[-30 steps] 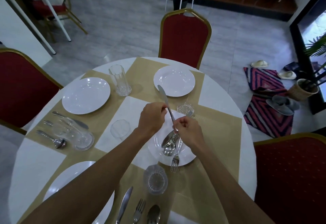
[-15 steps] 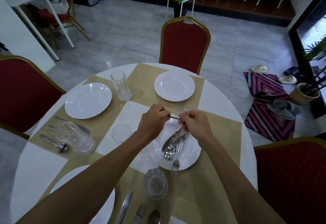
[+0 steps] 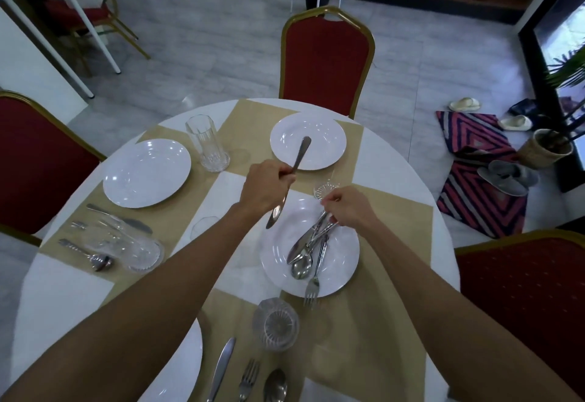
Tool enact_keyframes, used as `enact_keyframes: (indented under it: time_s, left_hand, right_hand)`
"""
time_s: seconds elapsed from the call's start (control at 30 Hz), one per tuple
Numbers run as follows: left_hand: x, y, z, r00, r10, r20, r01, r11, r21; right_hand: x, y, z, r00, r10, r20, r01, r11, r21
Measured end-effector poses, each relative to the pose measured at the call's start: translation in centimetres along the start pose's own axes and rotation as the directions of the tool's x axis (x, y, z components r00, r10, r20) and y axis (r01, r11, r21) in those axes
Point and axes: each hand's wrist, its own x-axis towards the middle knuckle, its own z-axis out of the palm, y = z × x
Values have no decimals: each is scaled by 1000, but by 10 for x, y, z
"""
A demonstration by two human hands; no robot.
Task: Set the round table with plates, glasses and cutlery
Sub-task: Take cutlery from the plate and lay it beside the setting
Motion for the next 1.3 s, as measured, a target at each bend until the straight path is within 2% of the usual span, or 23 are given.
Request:
enact_keyframes:
  time_s: [0.07,0.1,0.27,0.43,0.53,0.6,0.83,0.97,1.03,1.2,1.3]
  left_hand:
    - [1,1,1,999,-27,28,27,1000,-10]
    - [2,0,3,998,-40,44,40,999,-13]
    - [2,-13,13,985,-138,105,148,985,-89]
    - [18,-16,4,948,-277,158,313,907,-283]
    - [42,-19,-5,924,-333,188,380,852,-359]
    - [60,-23,-12,914,-358,192,405,832,-379]
    - [134,-42,-23,906,-383,181,423,849,-318]
    - [178,-64,-18,896,-442,37,437,863,-252]
    - [198,-78,-9,879,-478,-9,463,856,-228]
    - [235,-105,19,863,-503,-36,484,846,-226]
    - [250,-117,29,863,-502,-61,478,849,-227]
  right_hand:
    - [6,7,11,998,-31,54,41,979,-202]
    - [8,9,17,997,-35,62,49,970,-237]
    - [12,8,32,996,-76,38,82,971,-226]
    - [21,-22,29,992,-115,41,113,992,57]
    - [44,-53,24,997,-80,18,72,953,295]
    - [66,-73,21,996,-88,-10,86,938,337]
    - [152,-124,25,991,-133,-3,130,967,217]
    - [185,-121,40,995,-98,-32,103,939,328]
    - [195,-108,49,994,-104,-23,106,943,315]
    - [233,-93,54,974,-205,-92,220,954,202]
    - [258,-97,53,935,-342,-96,344,939,-1]
